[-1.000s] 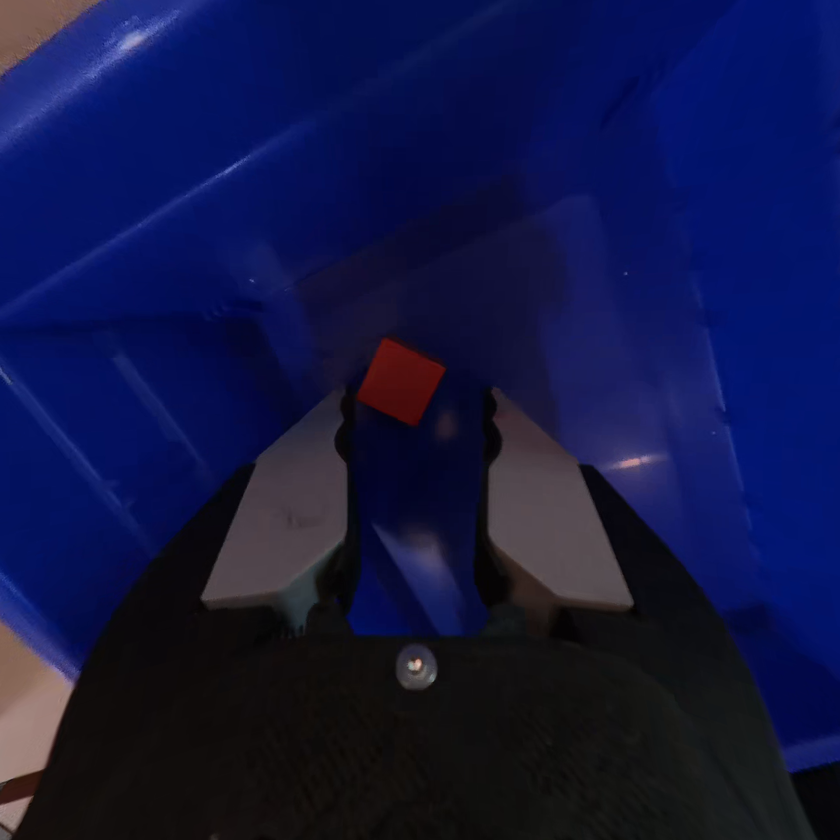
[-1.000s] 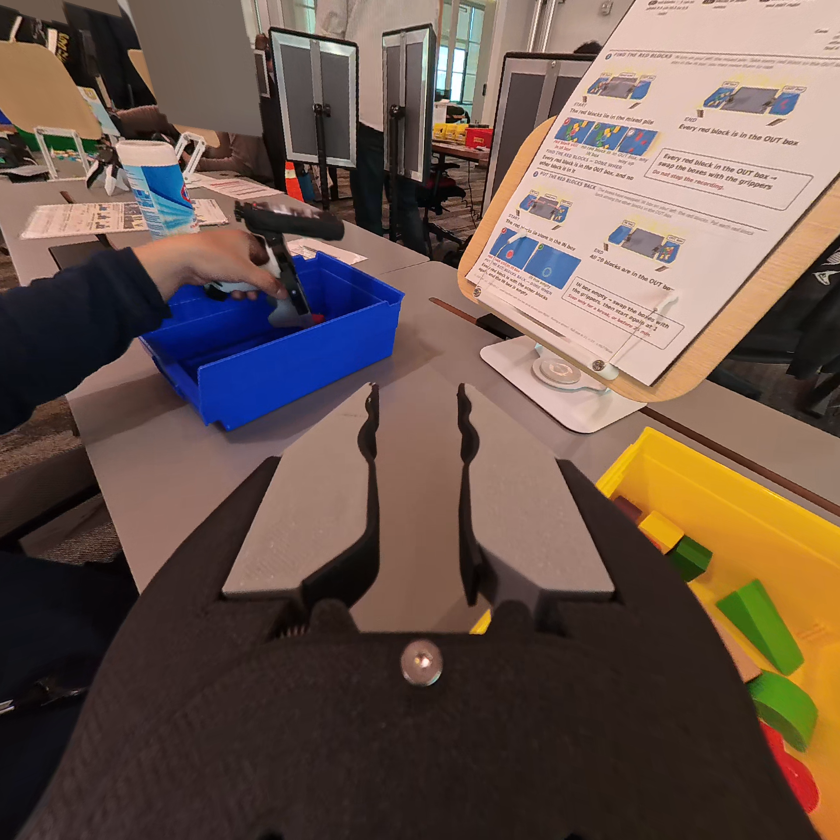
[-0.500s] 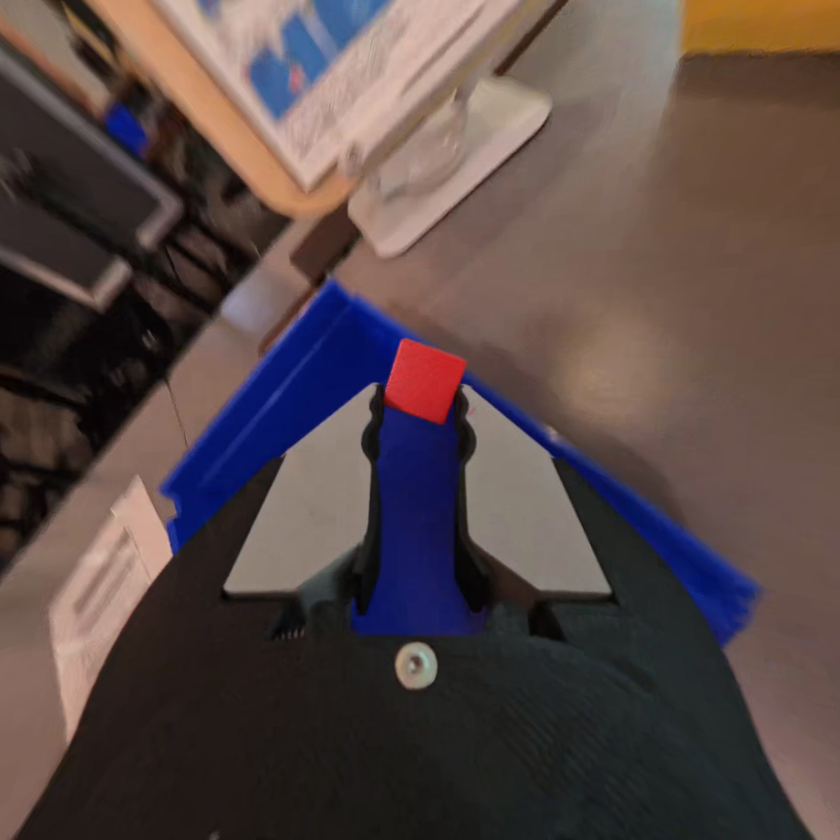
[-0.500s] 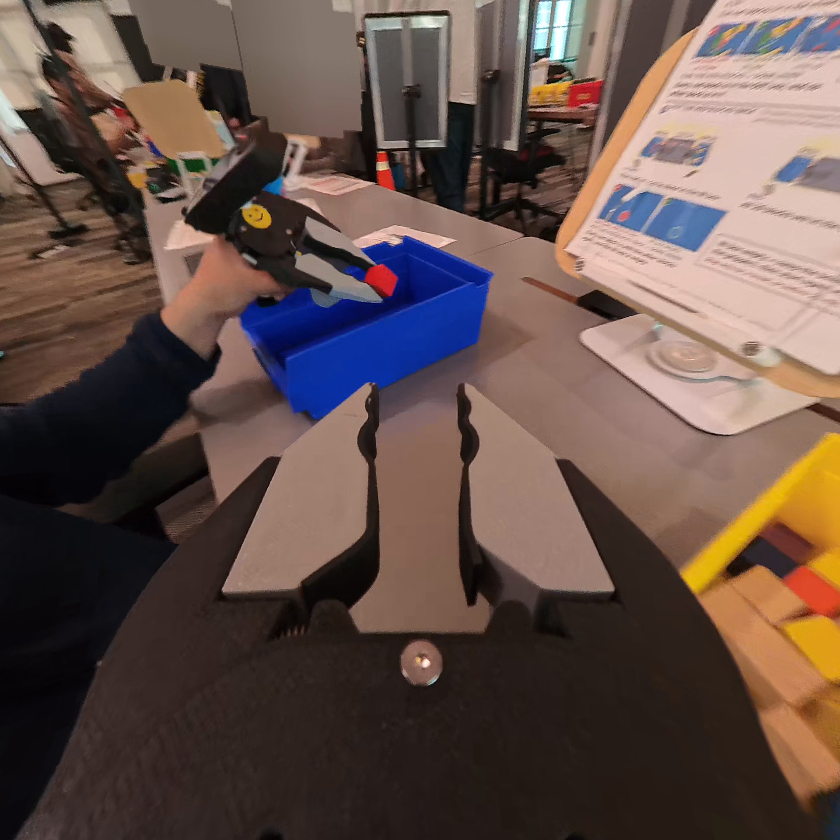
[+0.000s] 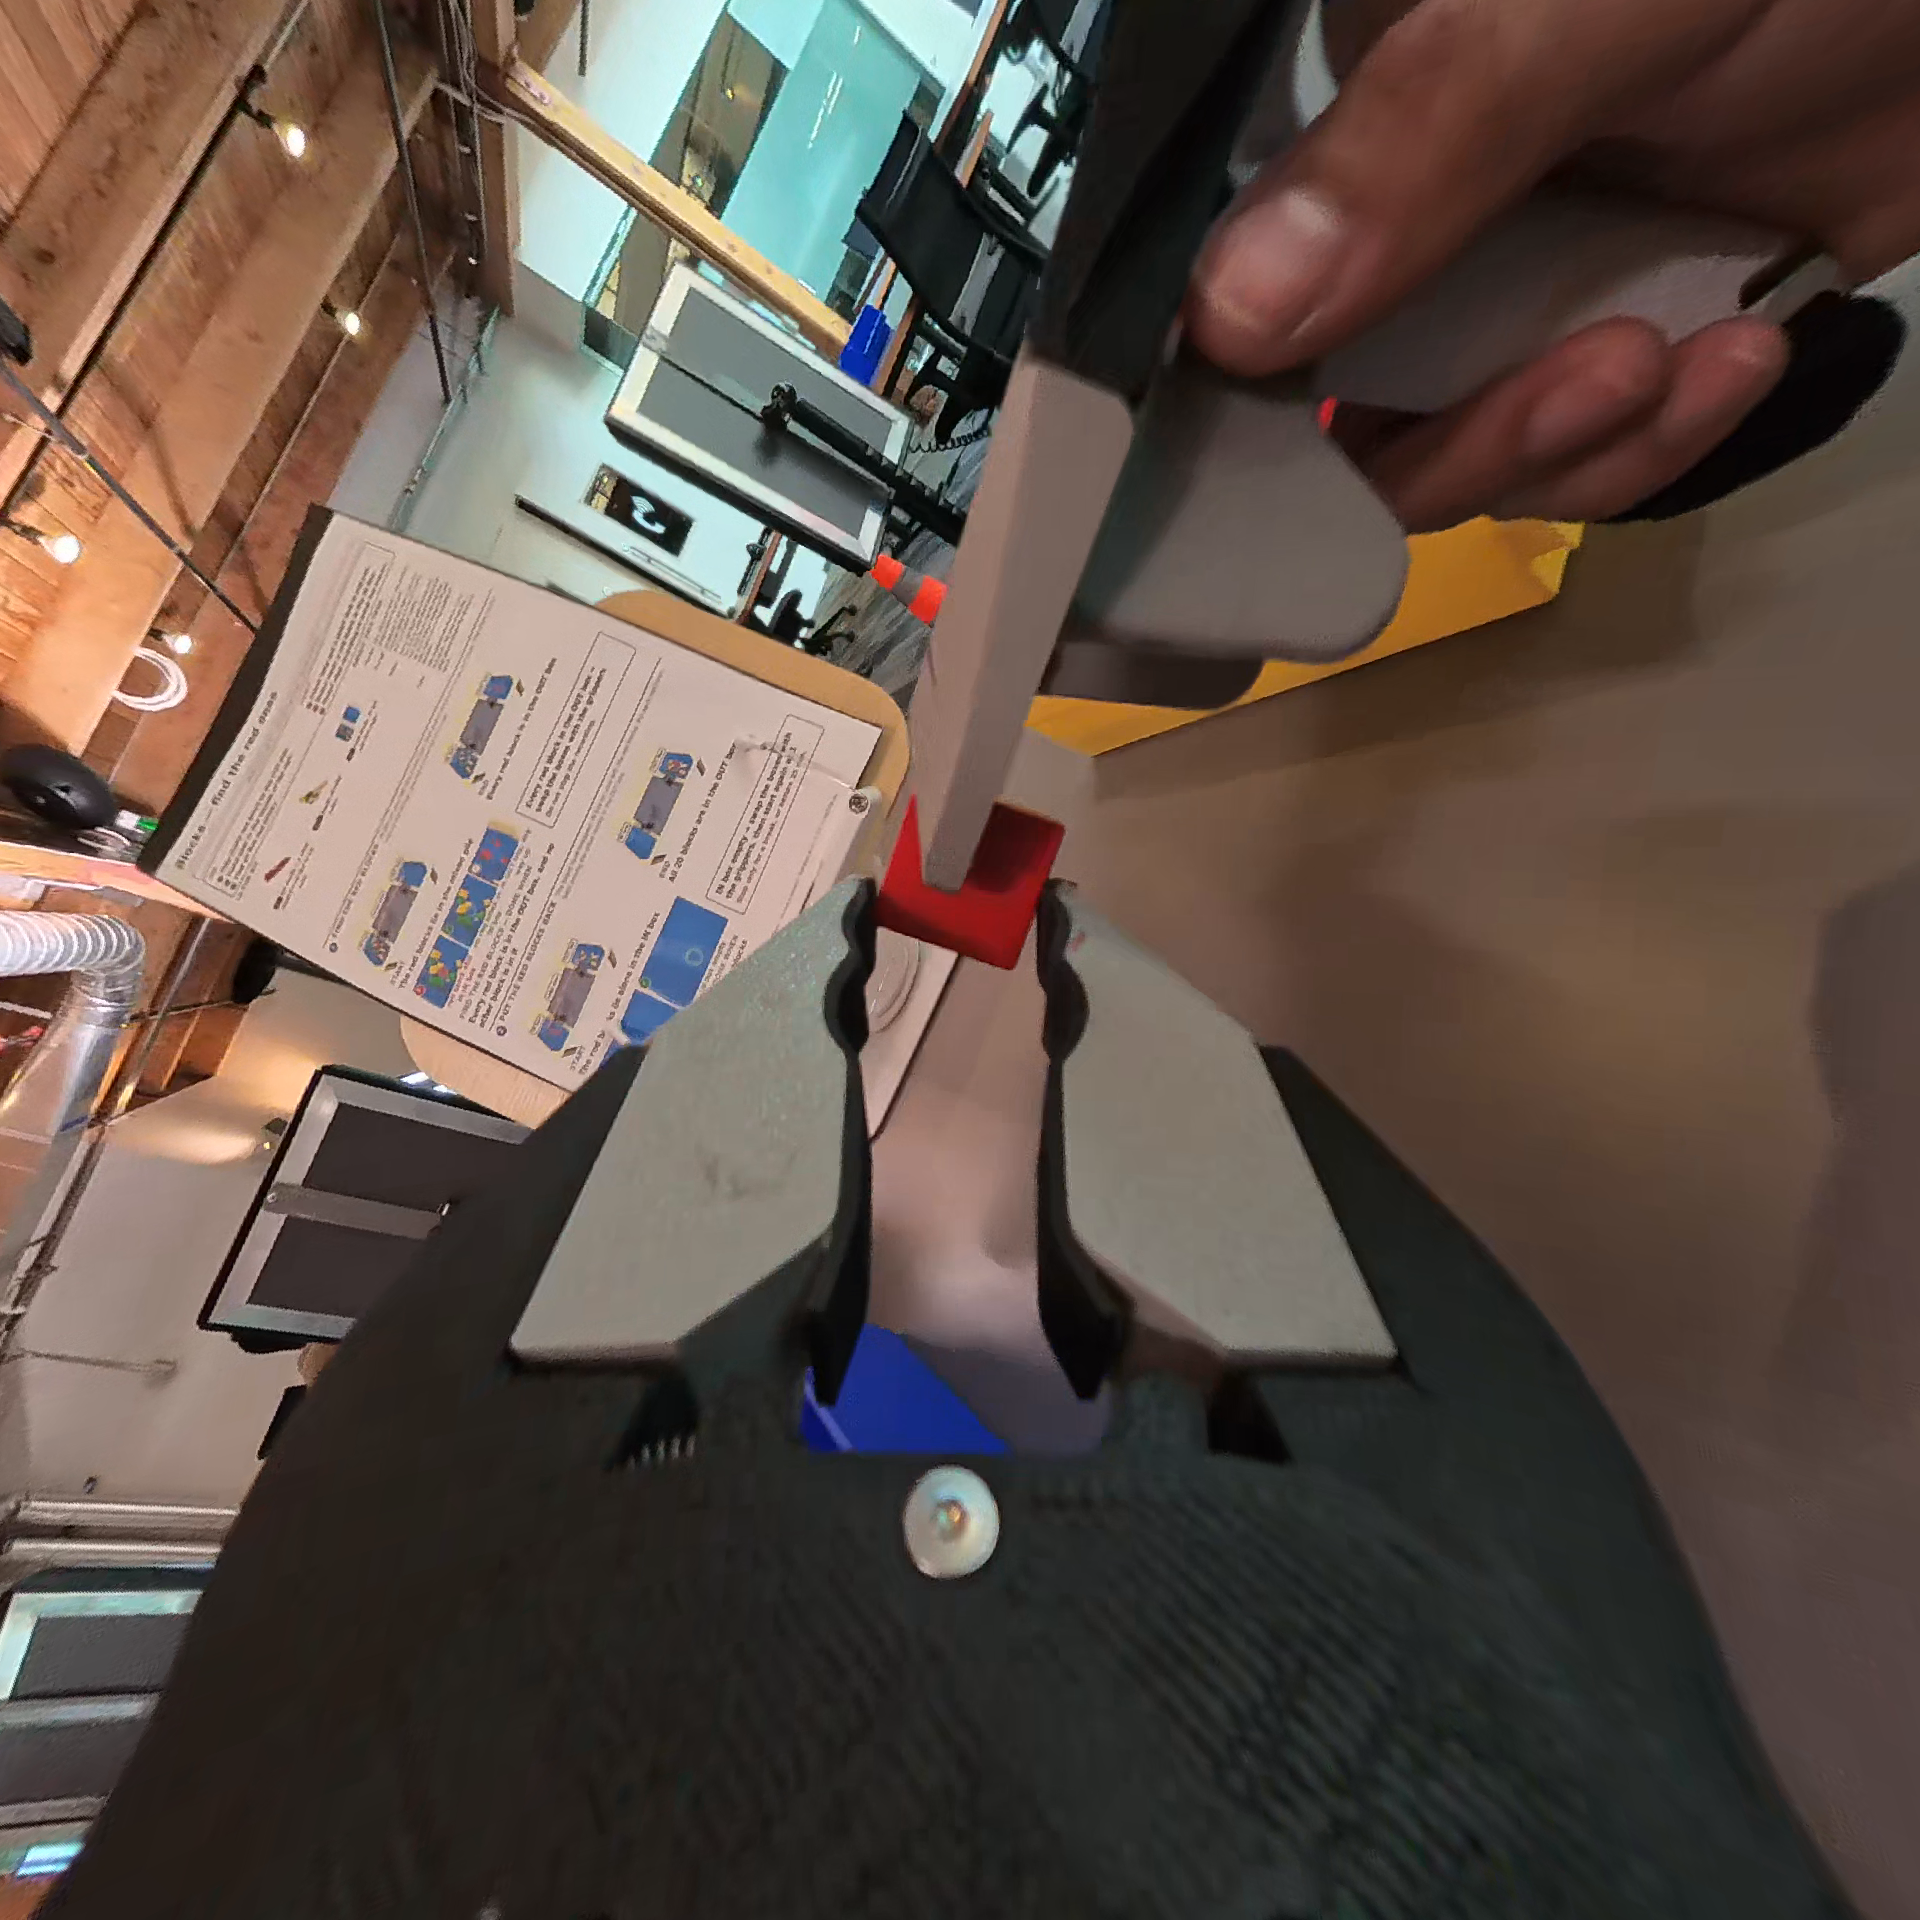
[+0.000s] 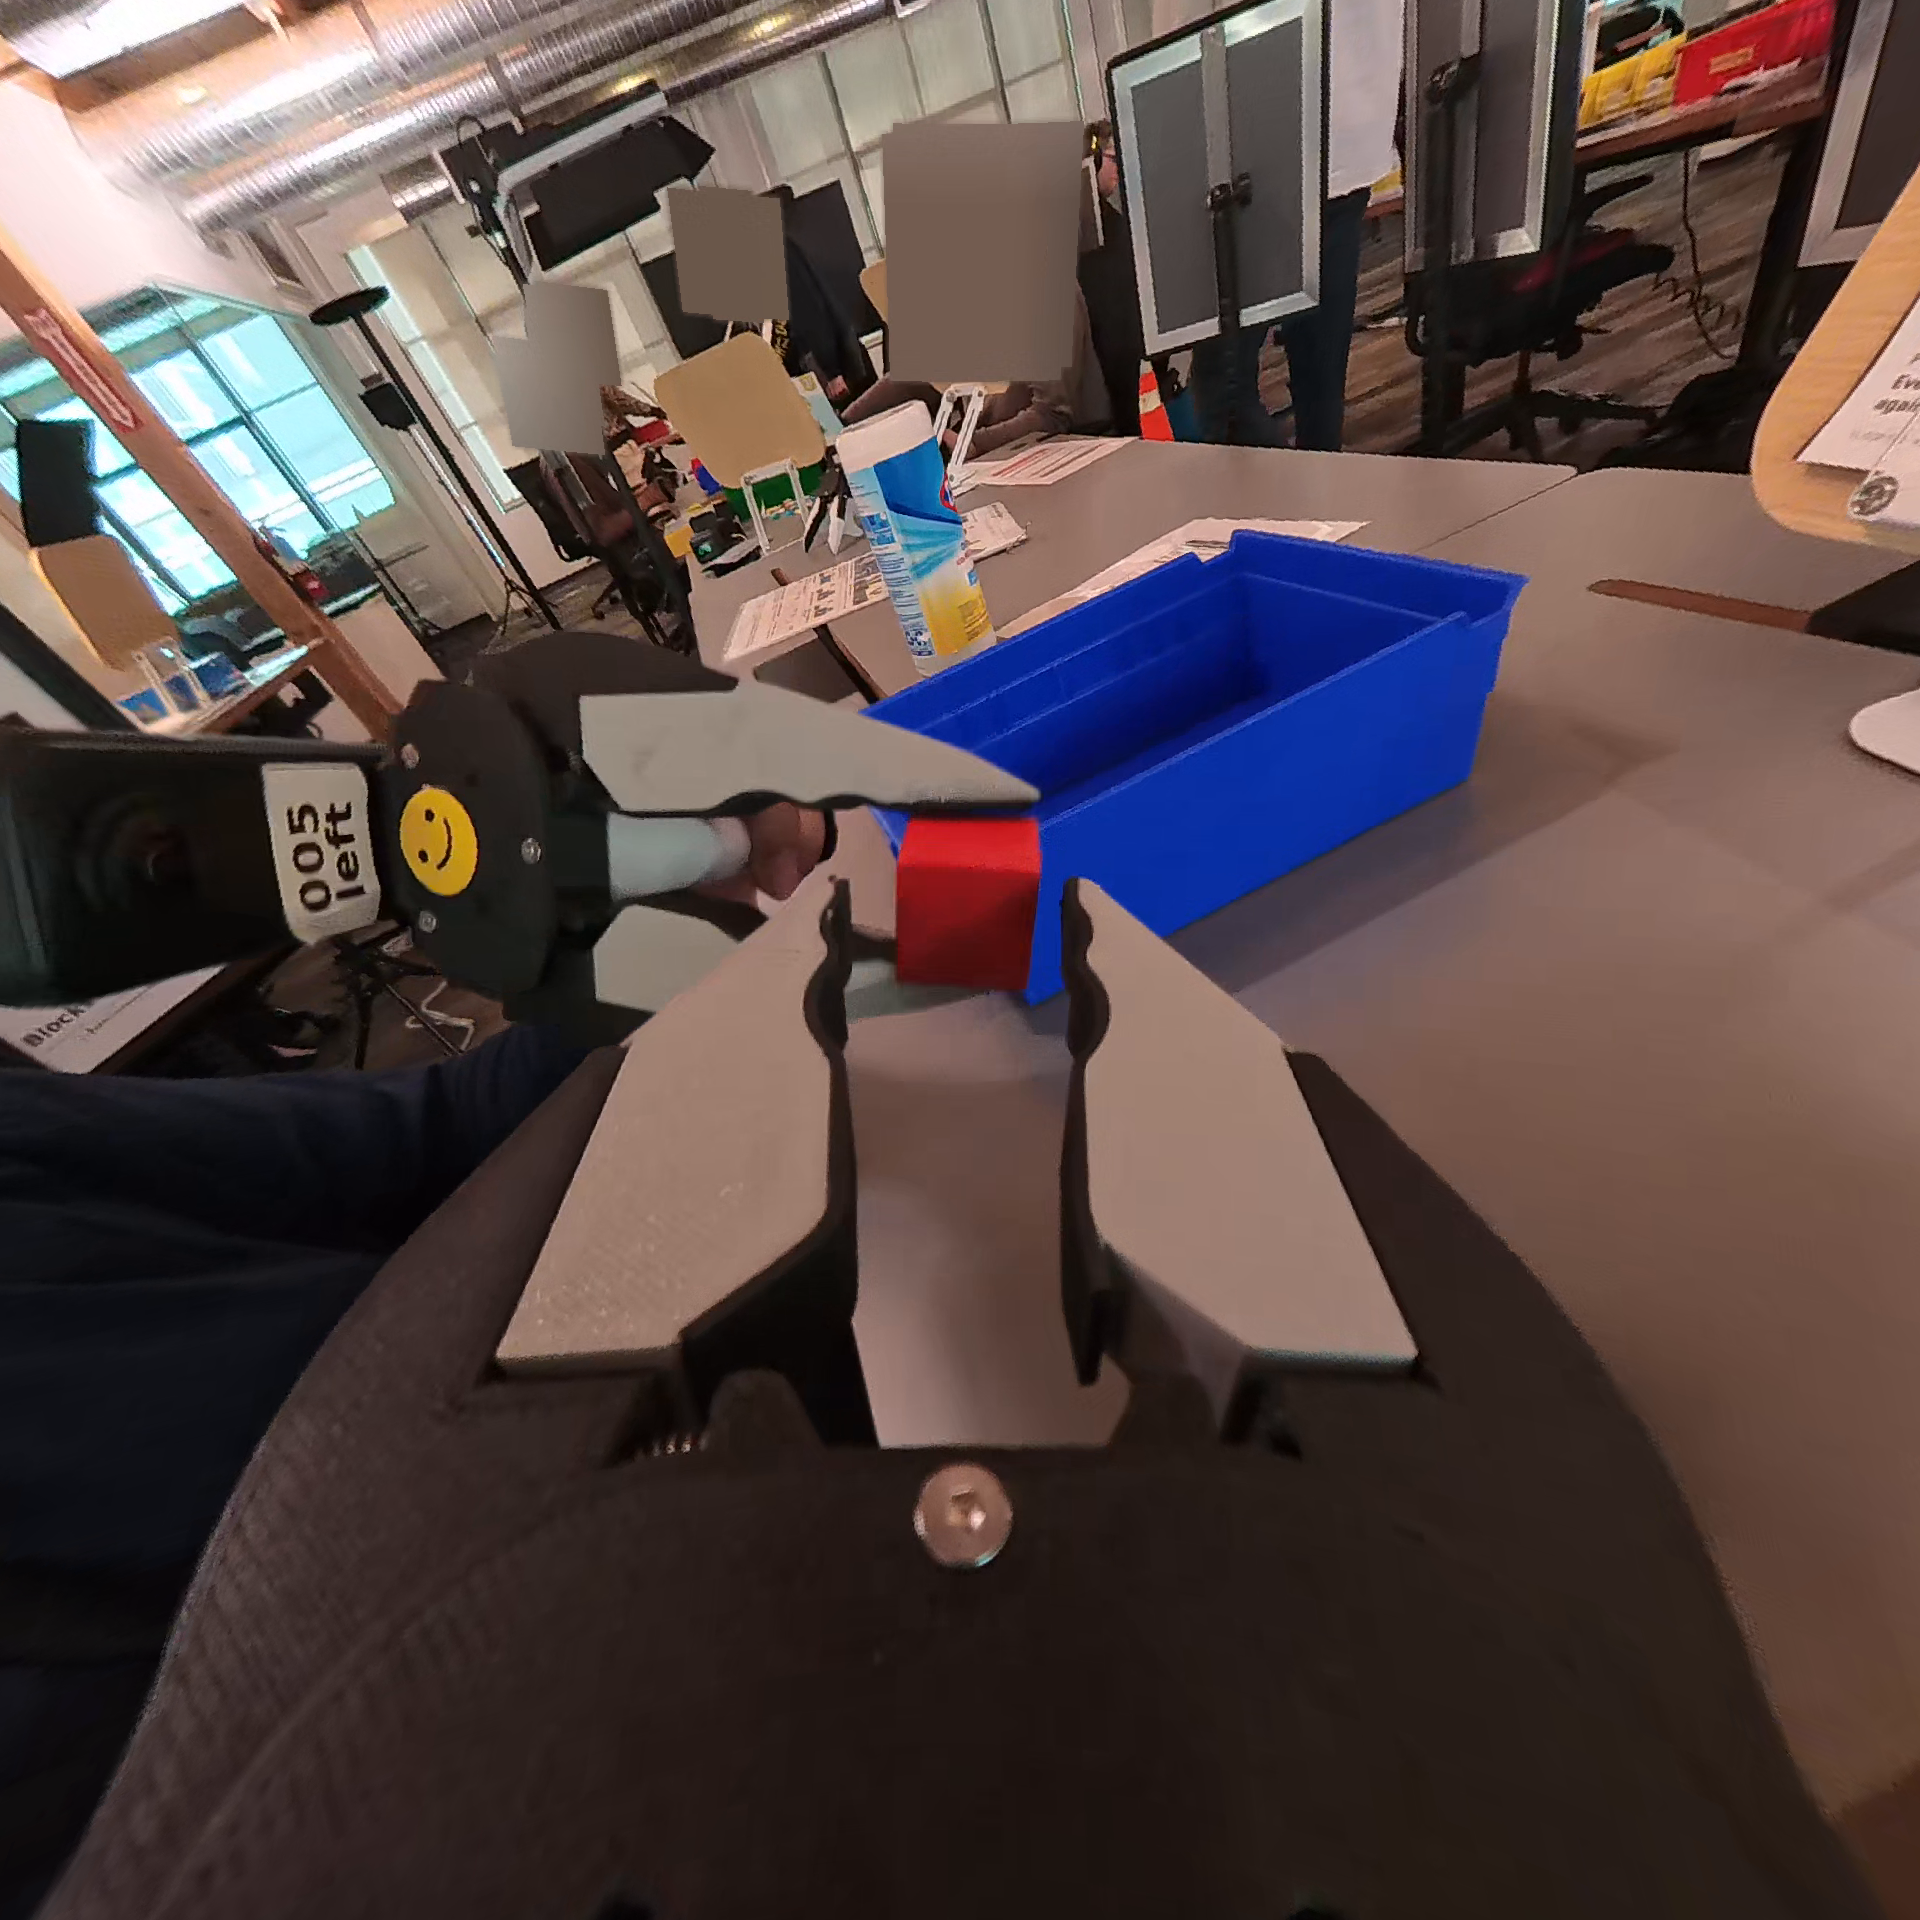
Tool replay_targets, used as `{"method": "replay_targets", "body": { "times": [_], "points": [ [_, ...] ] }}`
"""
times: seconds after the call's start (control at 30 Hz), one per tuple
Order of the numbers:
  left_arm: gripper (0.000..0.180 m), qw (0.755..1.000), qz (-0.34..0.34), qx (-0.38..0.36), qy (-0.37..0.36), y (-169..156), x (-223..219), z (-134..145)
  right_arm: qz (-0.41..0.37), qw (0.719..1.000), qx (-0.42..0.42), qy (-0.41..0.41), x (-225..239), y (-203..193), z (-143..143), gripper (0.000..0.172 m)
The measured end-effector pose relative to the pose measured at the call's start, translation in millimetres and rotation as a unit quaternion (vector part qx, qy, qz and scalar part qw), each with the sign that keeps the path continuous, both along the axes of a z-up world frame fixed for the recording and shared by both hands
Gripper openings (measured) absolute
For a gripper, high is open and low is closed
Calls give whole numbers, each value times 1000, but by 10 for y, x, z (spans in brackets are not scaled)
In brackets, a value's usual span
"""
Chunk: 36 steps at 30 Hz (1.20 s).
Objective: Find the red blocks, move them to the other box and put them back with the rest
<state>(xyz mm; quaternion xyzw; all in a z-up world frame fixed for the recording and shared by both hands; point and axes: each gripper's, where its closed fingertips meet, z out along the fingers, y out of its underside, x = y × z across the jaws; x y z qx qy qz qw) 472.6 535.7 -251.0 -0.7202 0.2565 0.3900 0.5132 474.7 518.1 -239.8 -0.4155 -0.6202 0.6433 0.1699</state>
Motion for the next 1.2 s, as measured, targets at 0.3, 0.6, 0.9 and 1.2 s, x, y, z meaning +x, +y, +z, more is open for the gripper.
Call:
{"method": "replay_targets", "body": {
  "times": [0.3,0.6,0.9,1.2],
  "points": [
    [28,1000,5,23,4,-12,82,41,30,999,-17,-7,68,-83,-30,25],
    [26,995,39,5,-96,-4,-200,-89,-72,994,82,14,-114,267,-155,25],
    [70,926,185,141,-299,-913,-1180,398,-370,905,203,51,259,2023,152,25],
    [79,926,175,118,-312,-946,-1147,338,-406,865,251,-154,279,2760,-779,28]
  ]
}}
